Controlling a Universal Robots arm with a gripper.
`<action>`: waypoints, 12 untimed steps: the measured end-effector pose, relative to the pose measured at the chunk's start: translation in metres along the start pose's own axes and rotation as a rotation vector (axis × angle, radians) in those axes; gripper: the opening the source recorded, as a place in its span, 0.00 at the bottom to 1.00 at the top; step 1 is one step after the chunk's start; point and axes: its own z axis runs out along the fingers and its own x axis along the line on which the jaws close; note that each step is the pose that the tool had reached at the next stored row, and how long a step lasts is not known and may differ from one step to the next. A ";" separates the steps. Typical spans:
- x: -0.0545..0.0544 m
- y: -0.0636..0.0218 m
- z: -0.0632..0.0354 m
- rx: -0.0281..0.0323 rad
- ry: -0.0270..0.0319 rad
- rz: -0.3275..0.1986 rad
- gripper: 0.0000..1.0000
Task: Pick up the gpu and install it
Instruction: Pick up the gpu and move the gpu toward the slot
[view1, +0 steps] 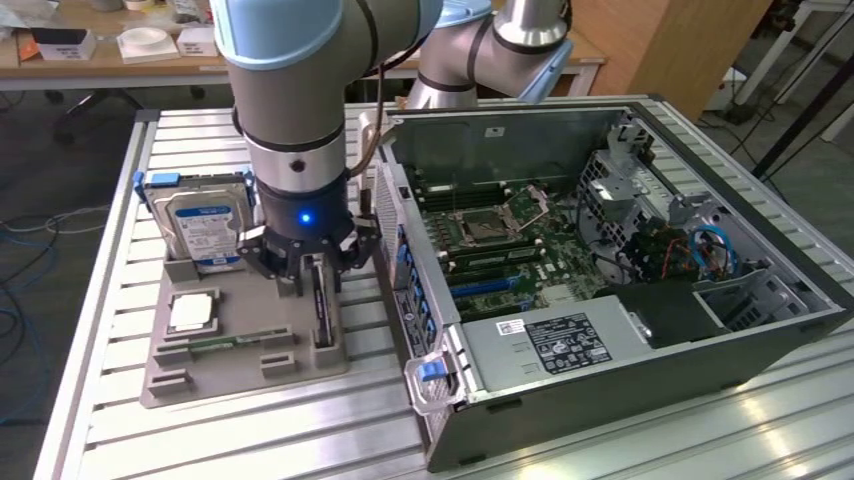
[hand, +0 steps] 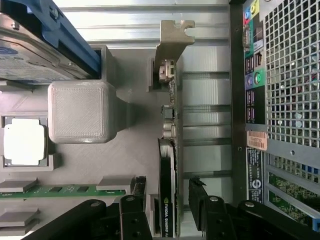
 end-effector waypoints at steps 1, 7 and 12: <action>0.000 -0.0001 0.0013 0.0000 0.0000 0.000 0.47; 0.000 0.0011 0.0066 0.0002 0.0002 -0.001 0.47; 0.001 0.0050 0.0094 -0.0001 -0.0001 -0.001 0.47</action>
